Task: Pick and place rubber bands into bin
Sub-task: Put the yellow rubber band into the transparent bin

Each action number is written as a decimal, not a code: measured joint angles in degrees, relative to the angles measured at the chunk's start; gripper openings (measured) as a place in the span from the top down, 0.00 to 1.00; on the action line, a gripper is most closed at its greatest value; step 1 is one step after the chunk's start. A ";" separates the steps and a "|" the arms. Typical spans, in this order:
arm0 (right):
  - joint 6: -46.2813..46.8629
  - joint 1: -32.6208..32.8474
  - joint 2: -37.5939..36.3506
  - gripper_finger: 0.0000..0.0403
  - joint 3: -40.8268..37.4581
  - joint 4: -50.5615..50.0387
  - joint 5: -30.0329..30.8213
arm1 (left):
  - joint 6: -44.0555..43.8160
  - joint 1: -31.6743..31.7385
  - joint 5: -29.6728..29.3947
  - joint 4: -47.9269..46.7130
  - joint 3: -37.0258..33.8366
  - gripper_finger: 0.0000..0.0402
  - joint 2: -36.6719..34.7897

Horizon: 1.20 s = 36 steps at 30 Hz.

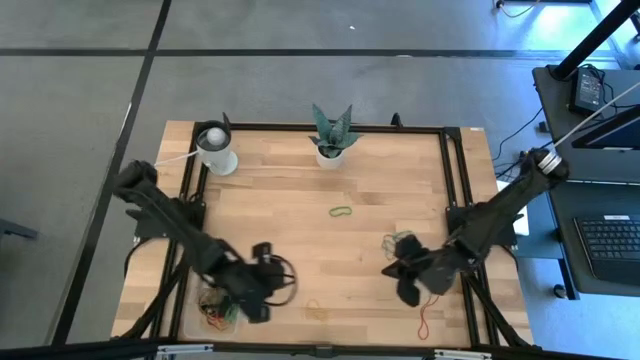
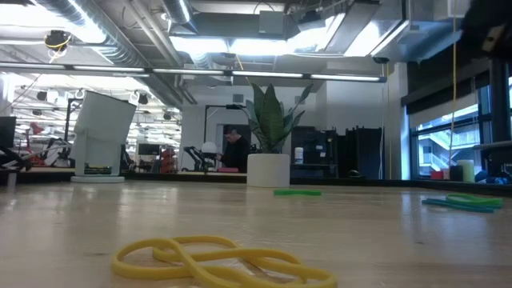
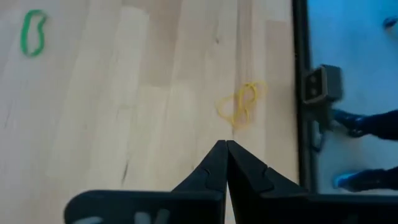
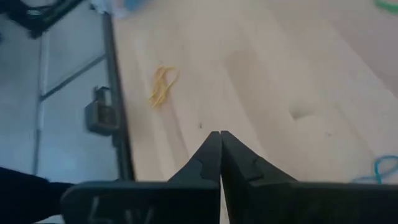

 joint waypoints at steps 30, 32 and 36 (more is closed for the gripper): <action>-4.62 5.16 -22.87 1.00 -18.08 0.15 -5.08 | 17.00 8.19 14.20 7.78 18.79 0.59 36.11; -4.84 5.16 -22.87 0.99 -18.09 0.15 -5.11 | 17.00 7.67 14.20 7.74 18.79 0.59 36.75; -6.20 5.16 -22.87 0.99 -18.08 0.13 -5.10 | 16.40 6.99 14.69 7.29 18.98 0.65 37.62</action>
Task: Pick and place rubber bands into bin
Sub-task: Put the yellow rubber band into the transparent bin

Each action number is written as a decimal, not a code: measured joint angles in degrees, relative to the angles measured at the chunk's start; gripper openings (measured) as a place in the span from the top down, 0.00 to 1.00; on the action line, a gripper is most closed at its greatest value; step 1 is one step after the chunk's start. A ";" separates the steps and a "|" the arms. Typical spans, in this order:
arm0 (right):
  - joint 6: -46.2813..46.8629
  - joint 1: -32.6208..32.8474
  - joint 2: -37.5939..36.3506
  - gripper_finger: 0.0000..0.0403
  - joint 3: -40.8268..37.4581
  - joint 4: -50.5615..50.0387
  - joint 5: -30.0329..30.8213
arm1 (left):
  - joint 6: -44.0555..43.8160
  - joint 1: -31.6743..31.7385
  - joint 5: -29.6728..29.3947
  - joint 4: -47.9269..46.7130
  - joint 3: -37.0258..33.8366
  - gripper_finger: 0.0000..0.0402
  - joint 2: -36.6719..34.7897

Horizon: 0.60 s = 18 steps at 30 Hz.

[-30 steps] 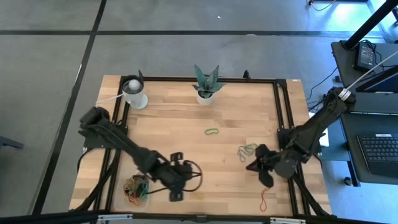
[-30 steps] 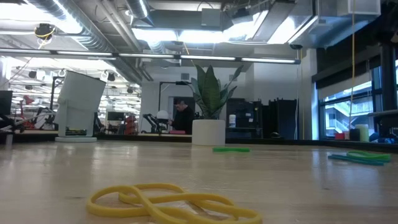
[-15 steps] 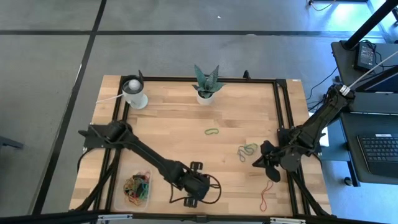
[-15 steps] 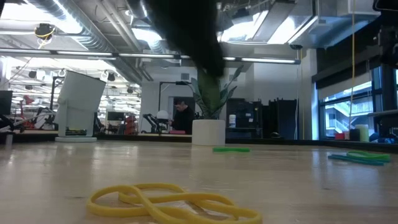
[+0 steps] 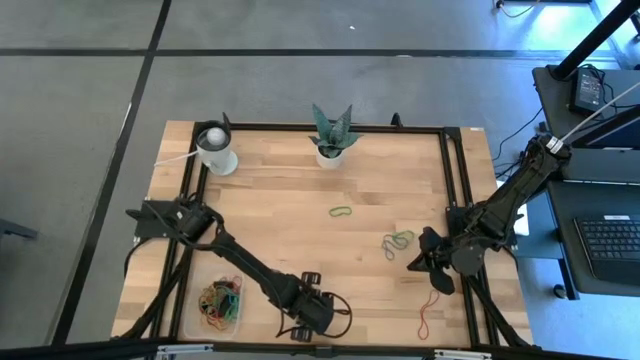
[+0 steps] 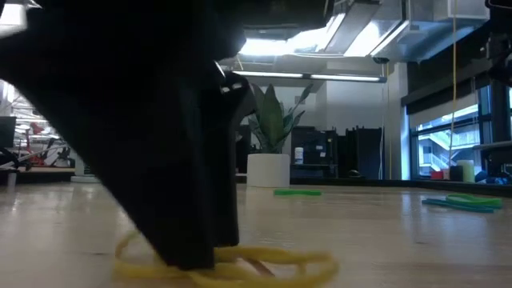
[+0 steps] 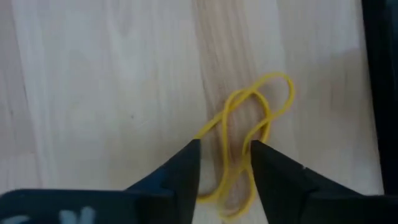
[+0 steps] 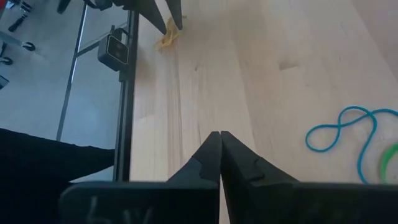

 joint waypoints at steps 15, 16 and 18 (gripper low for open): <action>-1.49 0.00 0.00 0.98 0.00 0.02 0.01 | -11.16 -3.46 -4.22 -3.05 -0.30 1.00 -5.73; -1.49 0.00 0.00 0.98 0.00 0.01 0.01 | -11.95 -3.63 -5.07 -3.46 -0.29 1.00 -6.79; -1.49 0.00 0.00 0.98 0.00 0.02 0.09 | -13.65 -4.46 -7.52 -4.29 -0.30 1.00 -8.88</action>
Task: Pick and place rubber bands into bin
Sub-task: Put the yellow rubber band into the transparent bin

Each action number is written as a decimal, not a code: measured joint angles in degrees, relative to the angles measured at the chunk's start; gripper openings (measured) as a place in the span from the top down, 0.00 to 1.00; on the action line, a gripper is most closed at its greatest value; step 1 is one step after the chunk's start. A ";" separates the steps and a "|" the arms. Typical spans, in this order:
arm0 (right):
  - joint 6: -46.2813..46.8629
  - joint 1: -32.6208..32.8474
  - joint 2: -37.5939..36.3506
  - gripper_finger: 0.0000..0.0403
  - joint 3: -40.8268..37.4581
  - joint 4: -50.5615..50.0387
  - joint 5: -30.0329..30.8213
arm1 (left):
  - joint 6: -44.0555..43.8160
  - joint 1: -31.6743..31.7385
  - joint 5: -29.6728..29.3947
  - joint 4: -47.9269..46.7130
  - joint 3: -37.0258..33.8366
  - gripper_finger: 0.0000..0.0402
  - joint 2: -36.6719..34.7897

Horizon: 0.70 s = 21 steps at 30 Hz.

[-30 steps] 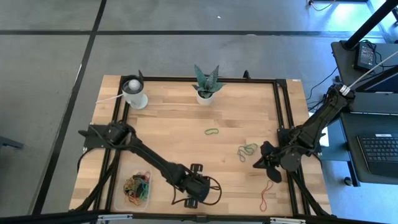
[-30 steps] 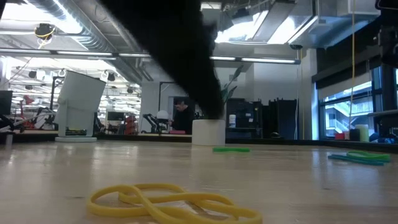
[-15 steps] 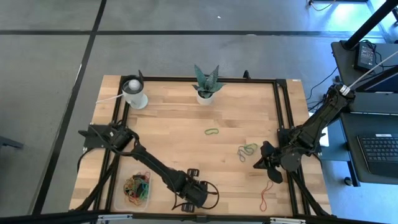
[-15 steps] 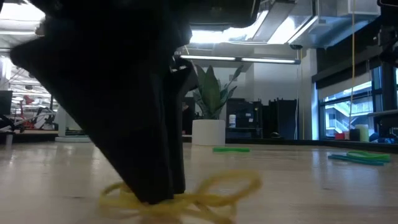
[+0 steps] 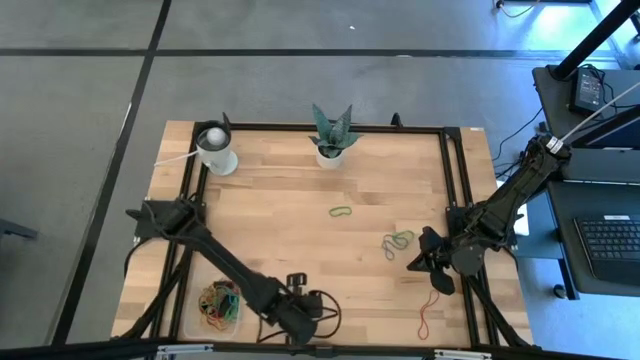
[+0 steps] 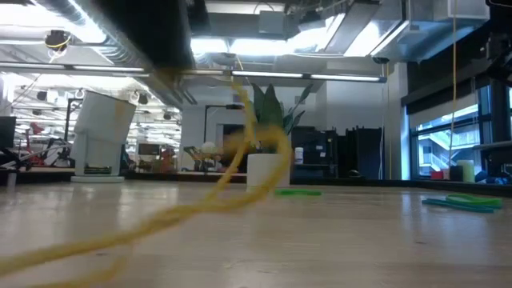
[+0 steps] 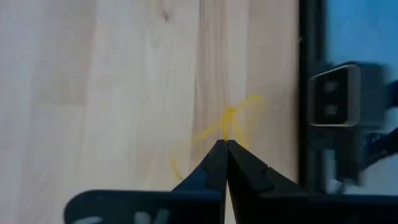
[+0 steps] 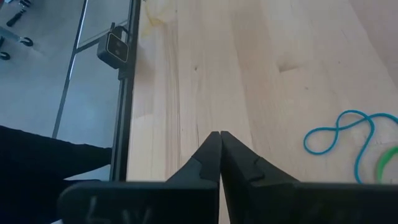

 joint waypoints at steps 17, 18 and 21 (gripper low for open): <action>-0.02 -0.02 0.02 0.98 0.00 1.57 0.11 | -16.38 -10.15 -10.25 -16.38 0.11 1.00 -15.45; -0.01 0.00 0.02 0.98 0.03 1.92 0.11 | -18.15 -10.84 -10.37 -18.02 0.11 1.00 -16.16; 0.01 -0.01 0.02 0.98 0.04 2.83 0.57 | -24.06 -13.35 -10.29 -22.83 0.11 1.00 -17.98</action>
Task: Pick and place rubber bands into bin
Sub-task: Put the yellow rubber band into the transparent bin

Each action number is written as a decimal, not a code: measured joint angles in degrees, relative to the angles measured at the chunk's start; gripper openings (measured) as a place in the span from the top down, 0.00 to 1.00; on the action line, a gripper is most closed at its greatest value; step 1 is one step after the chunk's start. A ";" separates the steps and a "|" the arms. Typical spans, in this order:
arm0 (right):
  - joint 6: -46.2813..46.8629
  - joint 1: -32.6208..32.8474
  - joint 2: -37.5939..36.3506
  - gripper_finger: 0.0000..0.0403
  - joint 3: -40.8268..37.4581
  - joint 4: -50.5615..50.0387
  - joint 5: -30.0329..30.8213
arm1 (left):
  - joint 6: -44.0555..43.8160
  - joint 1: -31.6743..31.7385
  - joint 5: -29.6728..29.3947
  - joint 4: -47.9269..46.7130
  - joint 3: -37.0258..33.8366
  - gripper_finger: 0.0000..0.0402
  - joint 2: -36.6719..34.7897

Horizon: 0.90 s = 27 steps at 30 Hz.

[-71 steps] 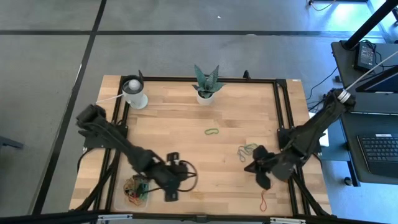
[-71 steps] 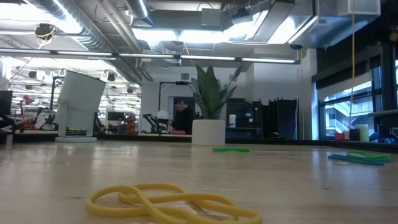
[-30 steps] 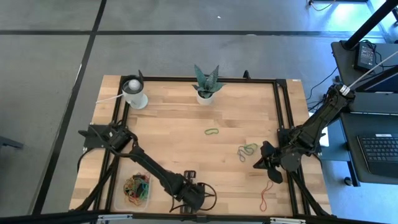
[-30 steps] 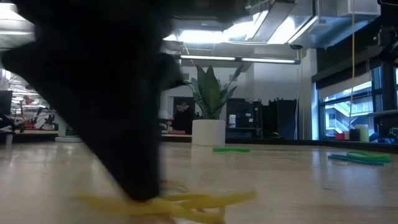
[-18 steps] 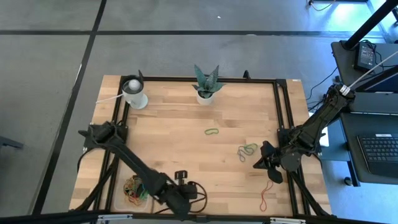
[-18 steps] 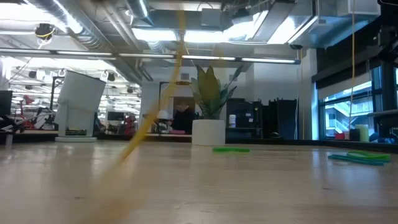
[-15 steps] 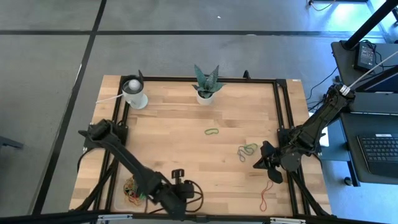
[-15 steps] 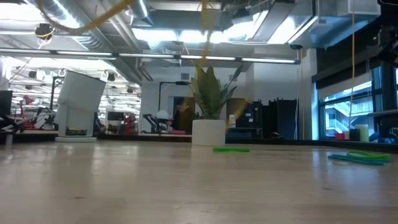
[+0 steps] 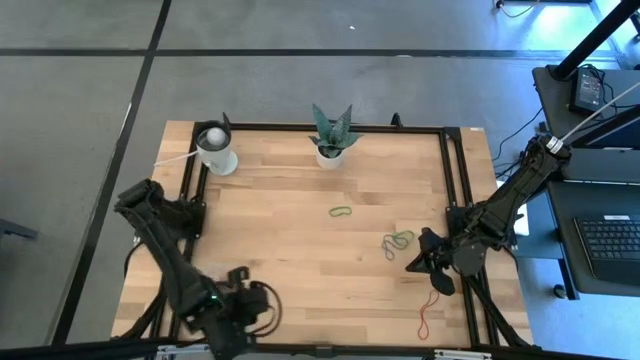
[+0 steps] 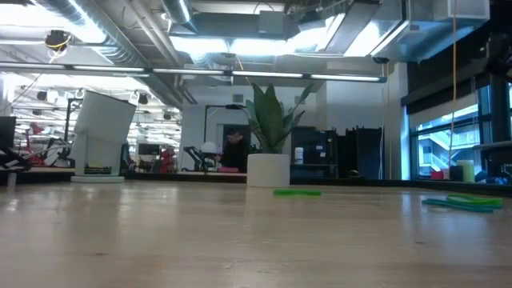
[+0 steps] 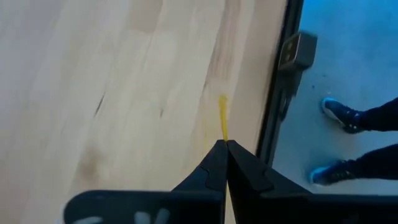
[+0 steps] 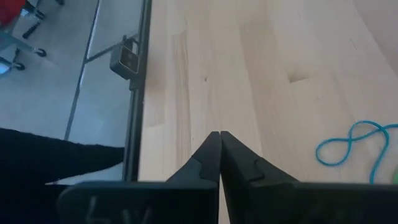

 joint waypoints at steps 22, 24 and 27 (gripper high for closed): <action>13.74 -0.04 0.62 0.98 0.02 6.65 16.47 | -24.72 -16.57 2.68 -23.75 -4.70 1.00 -4.04; 13.79 -0.07 1.26 0.98 0.02 8.69 18.48 | -28.62 -17.40 -0.35 -22.81 -7.24 1.00 -3.98; 13.68 -0.62 3.07 0.98 0.02 13.00 20.40 | -29.56 -18.71 -1.08 -18.54 -11.59 1.00 -4.07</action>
